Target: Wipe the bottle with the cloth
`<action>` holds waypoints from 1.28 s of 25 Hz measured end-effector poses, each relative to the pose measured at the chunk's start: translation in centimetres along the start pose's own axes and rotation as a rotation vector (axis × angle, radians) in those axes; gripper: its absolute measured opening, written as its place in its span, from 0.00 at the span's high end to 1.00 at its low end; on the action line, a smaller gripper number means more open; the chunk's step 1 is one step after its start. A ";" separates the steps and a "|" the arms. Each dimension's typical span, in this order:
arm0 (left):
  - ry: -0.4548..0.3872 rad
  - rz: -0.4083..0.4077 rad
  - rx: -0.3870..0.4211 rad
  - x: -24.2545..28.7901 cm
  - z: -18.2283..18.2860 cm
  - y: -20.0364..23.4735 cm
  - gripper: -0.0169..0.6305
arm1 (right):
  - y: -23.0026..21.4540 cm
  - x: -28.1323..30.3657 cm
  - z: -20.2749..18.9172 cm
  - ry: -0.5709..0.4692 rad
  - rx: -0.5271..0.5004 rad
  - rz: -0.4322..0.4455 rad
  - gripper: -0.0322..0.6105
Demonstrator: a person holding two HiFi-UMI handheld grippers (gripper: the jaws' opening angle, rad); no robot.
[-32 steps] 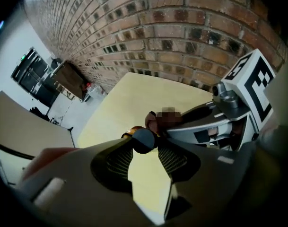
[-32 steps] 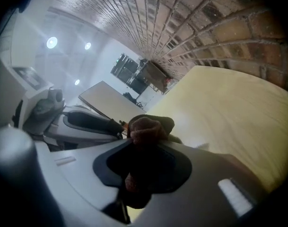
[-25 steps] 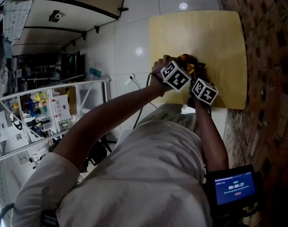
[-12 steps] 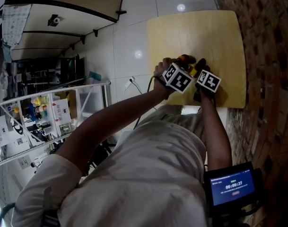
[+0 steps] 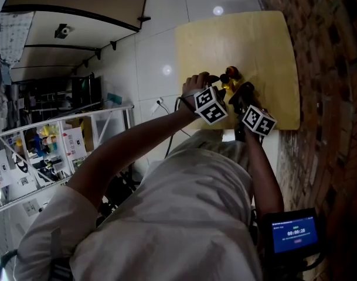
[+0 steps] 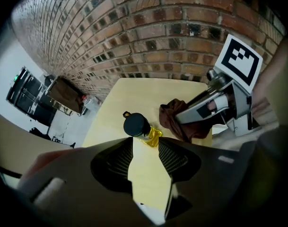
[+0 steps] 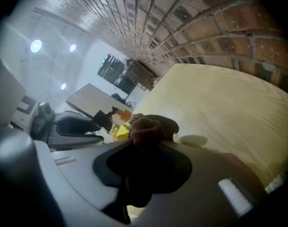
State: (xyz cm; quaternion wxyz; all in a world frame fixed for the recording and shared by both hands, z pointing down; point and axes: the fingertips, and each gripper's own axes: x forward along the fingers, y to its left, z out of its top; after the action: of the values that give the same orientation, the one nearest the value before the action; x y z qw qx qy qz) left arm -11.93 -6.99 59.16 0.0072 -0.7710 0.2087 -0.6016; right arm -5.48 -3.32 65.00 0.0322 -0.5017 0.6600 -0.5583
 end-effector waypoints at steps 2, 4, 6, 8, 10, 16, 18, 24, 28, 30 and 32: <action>-0.014 0.014 0.069 0.0 -0.3 0.6 0.68 | 0.7 0.2 0.0 0.005 -0.034 0.022 0.82; -0.054 0.024 0.194 -0.2 -0.3 1.2 0.68 | 0.7 0.4 0.1 0.007 -0.047 0.030 0.82; -0.094 0.029 0.345 -0.3 -0.3 1.9 0.68 | 0.3 0.4 0.4 0.005 -0.040 0.024 0.82; -0.104 0.020 0.476 0.0 -0.6 2.6 0.68 | -0.3 0.3 0.8 -0.003 -0.033 0.017 0.82; -0.099 0.001 0.579 0.4 -0.9 3.1 0.68 | -0.7 0.2 1.2 -0.010 -0.030 0.011 0.82; -0.136 0.039 1.024 1.2 -0.4 4.1 0.67 | -1.7 -0.3 0.7 -0.008 -0.020 -0.004 0.82; -0.180 0.091 1.277 1.4 0.2 3.7 0.63 | -2.4 -0.5 0.2 -0.004 -0.013 -0.019 0.82; -0.304 -0.013 1.620 1.7 0.4 0.9 0.57 | -3.6 -1.1 -1.1 0.007 0.003 -0.047 0.82; -0.302 -0.049 1.760 3.1 -0.4 0.2 0.63 | -4.3 -1.3 -1.3 -0.001 0.013 -0.059 0.82; -0.279 -0.114 1.690 3.0 -0.5 -0.3 0.66 | -4.6 -1.5 -1.1 -0.007 0.015 -0.063 0.82; -0.231 -0.129 1.570 3.3 -0.2 -0.1 0.68 | -4.6 -1.8 -1.0 -0.013 0.008 -0.062 0.82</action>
State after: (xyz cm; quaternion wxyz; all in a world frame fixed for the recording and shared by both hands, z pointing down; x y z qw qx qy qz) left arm -11.40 -7.94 62.33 0.5352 -0.6086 -0.3234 -0.4885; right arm -2.30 -0.81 67.95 0.0209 -0.5254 0.6418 -0.5583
